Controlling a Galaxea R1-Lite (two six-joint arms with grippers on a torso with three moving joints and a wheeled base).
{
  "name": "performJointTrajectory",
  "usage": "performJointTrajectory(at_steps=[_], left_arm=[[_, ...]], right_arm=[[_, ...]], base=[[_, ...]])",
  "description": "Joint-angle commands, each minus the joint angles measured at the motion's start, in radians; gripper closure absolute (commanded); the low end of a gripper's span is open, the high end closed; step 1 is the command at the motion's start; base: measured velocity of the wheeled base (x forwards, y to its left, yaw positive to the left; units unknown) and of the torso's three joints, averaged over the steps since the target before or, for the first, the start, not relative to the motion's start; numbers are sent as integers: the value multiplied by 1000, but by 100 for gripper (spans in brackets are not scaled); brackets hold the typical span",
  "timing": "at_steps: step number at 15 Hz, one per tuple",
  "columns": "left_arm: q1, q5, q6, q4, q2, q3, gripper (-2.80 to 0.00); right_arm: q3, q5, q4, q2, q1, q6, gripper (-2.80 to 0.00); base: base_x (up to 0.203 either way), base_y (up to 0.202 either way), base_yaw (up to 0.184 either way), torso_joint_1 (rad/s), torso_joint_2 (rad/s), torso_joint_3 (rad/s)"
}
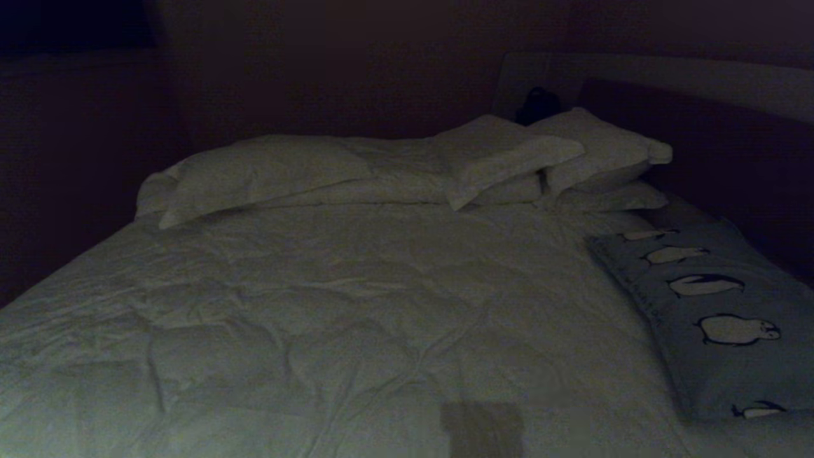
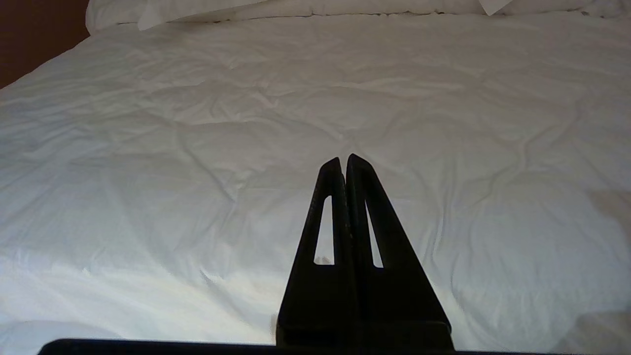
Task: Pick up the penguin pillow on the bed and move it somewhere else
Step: Pick up the pillow
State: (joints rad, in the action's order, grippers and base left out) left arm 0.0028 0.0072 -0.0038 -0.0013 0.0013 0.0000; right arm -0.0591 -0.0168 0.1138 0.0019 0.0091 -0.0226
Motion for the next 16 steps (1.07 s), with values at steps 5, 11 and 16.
performJointTrajectory(at_steps=[5,11,16], left_arm=[[0,0,-1,0,0,0,0],[0,0,-1,0,0,0,0],[0,0,-1,0,0,0,0]], right_arm=[[15,9,1,0,2,0,0],[16,6,1,-2,2,-4,0],[16,5,1,-2,2,-2,0]], base=[[0,0,0,0,0,0],[0,0,0,0,0,0],[0,0,0,0,0,0]])
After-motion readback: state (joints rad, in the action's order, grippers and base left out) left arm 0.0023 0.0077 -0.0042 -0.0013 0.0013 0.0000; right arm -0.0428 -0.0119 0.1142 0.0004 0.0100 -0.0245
